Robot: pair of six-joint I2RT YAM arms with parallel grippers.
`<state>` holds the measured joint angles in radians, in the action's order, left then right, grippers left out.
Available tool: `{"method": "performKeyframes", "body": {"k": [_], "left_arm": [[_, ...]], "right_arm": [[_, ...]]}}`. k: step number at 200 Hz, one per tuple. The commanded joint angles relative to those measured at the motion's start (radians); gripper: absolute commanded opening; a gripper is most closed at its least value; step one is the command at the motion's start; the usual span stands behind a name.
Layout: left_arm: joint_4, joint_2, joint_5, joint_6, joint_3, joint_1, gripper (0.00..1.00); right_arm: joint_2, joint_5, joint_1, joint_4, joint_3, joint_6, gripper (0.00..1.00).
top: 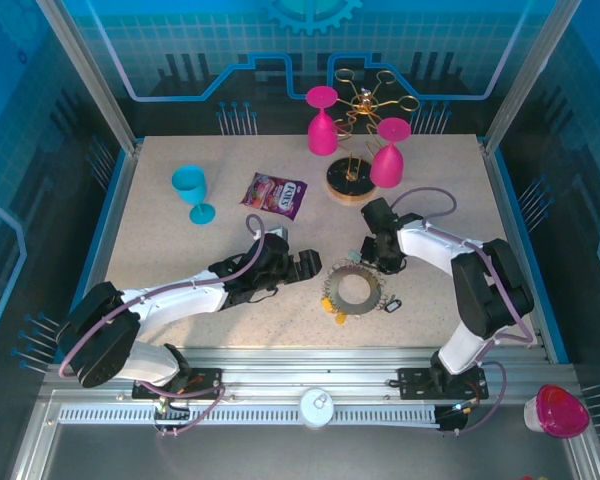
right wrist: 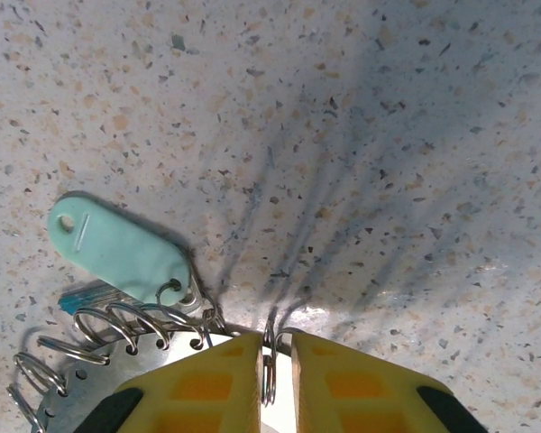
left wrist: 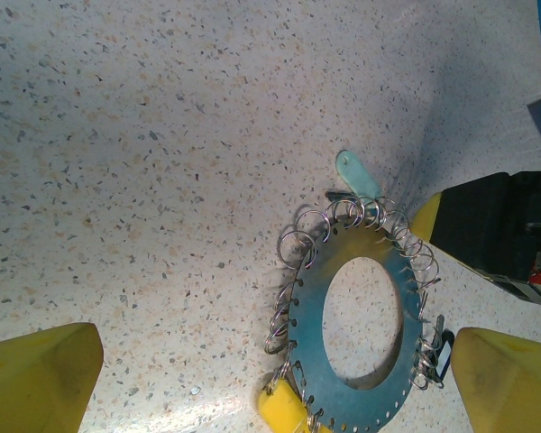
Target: Put the keys on the keyring
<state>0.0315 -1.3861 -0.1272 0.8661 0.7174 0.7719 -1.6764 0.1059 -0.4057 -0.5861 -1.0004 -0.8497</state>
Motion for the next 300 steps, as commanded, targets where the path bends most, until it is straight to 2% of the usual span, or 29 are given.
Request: {"method": "performKeyframes", "body": {"k": [1,84,116,138,181,213,245,261,277,300], "left_arm": [[-0.007,0.022,-0.019,0.011,-0.007,0.009,0.99],[-0.01,0.027,-0.021,0.01,-0.007,0.008,0.99],[-0.017,0.033,-0.026,0.007,-0.006,0.008,0.99],[-0.036,0.053,-0.048,0.0,-0.004,0.007,0.99],[-0.083,0.15,-0.165,-0.061,-0.005,0.007,0.99],[-0.099,0.234,-0.26,-0.186,-0.008,0.005,0.99],[-0.067,0.311,-0.279,-0.43,-0.027,-0.018,0.99],[-0.045,0.348,-0.212,-0.557,-0.037,-0.073,0.99],[-0.023,0.384,-0.079,-0.658,-0.038,-0.151,0.99],[0.03,0.43,0.084,-0.835,-0.036,-0.221,0.93]], "right_arm": [[-0.015,-0.011,-0.011,-0.019,-0.007,-0.021,0.16],[-0.036,-0.022,-0.011,-0.012,-0.012,-0.02,0.11],[-0.02,-0.038,-0.01,-0.009,-0.015,-0.004,0.0],[0.042,-0.047,-0.013,0.008,0.0,0.049,0.0],[0.261,-0.042,-0.04,0.062,0.048,0.27,0.0],[0.444,-0.1,-0.07,0.17,0.106,0.468,0.0],[0.575,-0.205,-0.077,0.311,0.172,0.662,0.0],[0.605,-0.338,-0.078,0.382,0.182,0.776,0.0],[0.616,-0.43,-0.081,0.448,0.189,0.833,0.0],[0.595,-0.549,-0.086,0.503,0.175,0.906,0.0]]}}
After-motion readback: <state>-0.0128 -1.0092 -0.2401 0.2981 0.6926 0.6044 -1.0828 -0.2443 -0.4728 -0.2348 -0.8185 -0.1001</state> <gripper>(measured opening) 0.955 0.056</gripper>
